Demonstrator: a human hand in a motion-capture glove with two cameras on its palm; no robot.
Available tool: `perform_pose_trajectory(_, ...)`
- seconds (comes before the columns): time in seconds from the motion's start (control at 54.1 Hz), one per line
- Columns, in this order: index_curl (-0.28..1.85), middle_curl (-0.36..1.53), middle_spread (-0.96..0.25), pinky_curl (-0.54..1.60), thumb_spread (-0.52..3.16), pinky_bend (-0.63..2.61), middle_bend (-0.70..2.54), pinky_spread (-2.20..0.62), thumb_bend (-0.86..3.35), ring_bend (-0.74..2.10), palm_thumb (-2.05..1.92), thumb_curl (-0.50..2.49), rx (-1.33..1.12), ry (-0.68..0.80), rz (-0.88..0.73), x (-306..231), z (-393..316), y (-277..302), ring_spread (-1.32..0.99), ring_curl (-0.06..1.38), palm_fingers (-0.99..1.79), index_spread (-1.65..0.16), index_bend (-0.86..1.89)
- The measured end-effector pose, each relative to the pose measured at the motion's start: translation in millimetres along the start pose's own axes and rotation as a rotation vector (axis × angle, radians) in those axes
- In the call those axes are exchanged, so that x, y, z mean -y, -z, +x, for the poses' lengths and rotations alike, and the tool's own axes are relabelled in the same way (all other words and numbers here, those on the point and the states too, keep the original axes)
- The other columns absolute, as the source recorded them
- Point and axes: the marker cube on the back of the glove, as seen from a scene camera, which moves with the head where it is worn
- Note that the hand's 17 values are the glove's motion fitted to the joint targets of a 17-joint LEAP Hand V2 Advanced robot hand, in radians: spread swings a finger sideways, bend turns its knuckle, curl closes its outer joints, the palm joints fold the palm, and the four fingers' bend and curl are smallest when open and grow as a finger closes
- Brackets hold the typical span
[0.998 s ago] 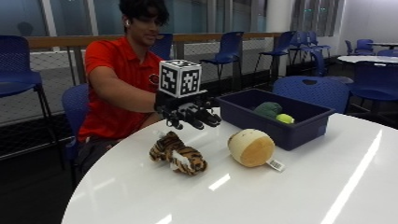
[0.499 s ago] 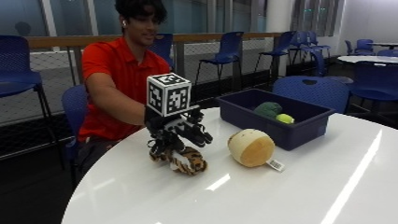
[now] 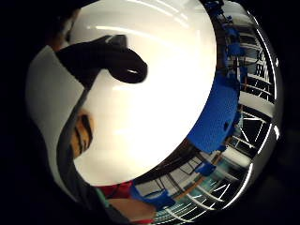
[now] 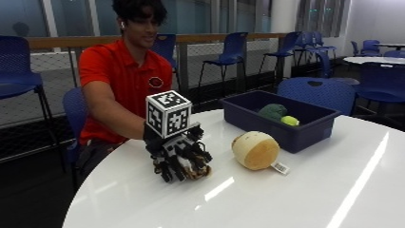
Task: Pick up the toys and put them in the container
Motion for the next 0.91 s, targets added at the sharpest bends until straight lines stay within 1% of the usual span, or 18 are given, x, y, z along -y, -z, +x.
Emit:
perform_pose_trajectory(0.074, 0.32, 0.17, -0.08, 0.44, 1.1, 1.25, 0.08, 0.04, -0.01, 0.32, 0.02, 0.26, -0.039, 0.0, 0.025, 1.9, -2.2, -4.1, 0.02, 0.21, -0.04, -0.41, 0.17)
perform_pose_trajectory(0.185, 0.33, 0.14, -0.07, 0.42, 1.16, 1.22, 0.08, -0.08, 0.0, 0.58, 0.08, 0.28, -0.087, -0.005, 0.037, 1.8, -3.2, -5.6, -0.02, 0.28, 0.06, -0.42, 0.18)
perform_pose_trajectory(0.203, 0.33, 0.14, -0.07, 0.42, 1.16, 1.23, 0.08, -0.08, 0.0, 0.57, 0.07, 0.28, -0.089, -0.007, 0.038, 1.8, -2.9, -5.5, -0.01, 0.27, 0.02, -0.42, 0.19)
perform_pose_trajectory(0.296, 0.31, 0.11, -0.07, 0.41, 1.21, 1.28, 0.04, -0.19, 0.01, 0.88, 0.12, 0.31, -0.107, -0.025, 0.061, 3.0, 0.8, -4.1, -0.11, 0.36, 0.17, -0.43, 0.14)
perform_pose_trajectory(0.314, 0.31, 0.1, -0.07, 0.41, 1.22, 1.3, 0.04, -0.21, 0.01, 0.93, 0.12, 0.31, -0.109, -0.027, 0.066, 3.1, 1.2, -4.0, -0.14, 0.37, 0.18, -0.42, 0.14)
perform_pose_trajectory(0.333, 0.3, 0.08, -0.07, 0.43, 1.24, 1.37, 0.0, -0.25, 0.02, 1.01, 0.14, 0.32, -0.109, -0.027, 0.07, 3.0, 1.5, -4.1, -0.18, 0.39, 0.25, -0.43, 0.11)
perform_pose_trajectory(0.351, 0.3, 0.09, -0.07, 0.4, 1.23, 1.32, 0.05, -0.23, 0.0, 0.96, 0.13, 0.32, -0.107, -0.025, 0.074, 3.0, 1.7, -4.2, -0.16, 0.37, 0.15, -0.43, 0.15)
perform_pose_trajectory(0.37, 0.3, 0.07, -0.07, 0.45, 1.26, 1.46, -0.01, -0.29, 0.02, 1.08, 0.16, 0.33, -0.104, -0.023, 0.079, 3.0, 1.9, -4.3, -0.21, 0.42, 0.28, -0.43, 0.13)
perform_pose_trajectory(0.388, 0.29, 0.05, -0.07, 0.45, 1.27, 1.52, -0.03, -0.33, 0.03, 1.14, 0.17, 0.33, -0.102, -0.022, 0.085, 3.1, 2.1, -4.4, -0.24, 0.43, 0.33, -0.44, 0.11)
perform_pose_trajectory(0.407, 0.27, 0.1, -0.13, 0.42, 1.29, 1.49, 0.2, -0.35, 0.04, 1.1, 0.19, 0.34, -0.101, -0.023, 0.092, 3.4, 2.3, -4.3, -0.26, 0.41, 0.47, -0.44, 0.07)
perform_pose_trajectory(0.518, 0.26, 0.14, -0.21, 0.43, 1.33, 1.47, 0.24, -0.42, 0.1, 1.13, 0.33, 0.39, -0.104, -0.025, 0.122, 5.8, 2.6, -3.2, -0.35, 0.44, 0.62, -0.44, 0.12)
perform_pose_trajectory(0.536, 0.24, 0.13, -0.21, 0.43, 1.34, 1.5, 0.18, -0.42, 0.07, 1.12, 0.26, 0.37, -0.105, -0.023, 0.127, 5.7, 2.4, -3.2, -0.35, 0.44, 0.53, -0.44, 0.09)
perform_pose_trajectory(0.555, 0.27, 0.16, -0.23, 0.43, 1.32, 1.45, 0.27, -0.42, 0.12, 1.14, 0.37, 0.41, -0.108, -0.021, 0.134, 5.6, 2.1, -3.2, -0.37, 0.45, 0.64, -0.44, 0.14)
perform_pose_trajectory(0.703, 0.26, 0.23, -0.31, 0.38, 1.16, 1.29, 0.4, -0.46, 0.15, 1.11, 0.54, 0.52, -0.136, -0.022, 0.194, 5.1, 0.6, -1.6, -0.42, 0.45, 0.8, -0.44, 0.16)
perform_pose_trajectory(0.906, 0.28, 0.29, -0.38, 0.36, 0.96, 1.16, 0.47, -0.47, 0.13, 1.07, 0.62, 0.62, -0.126, -0.023, 0.15, -5.3, -5.5, 9.5, -0.45, 0.45, 0.92, -0.44, 0.17)
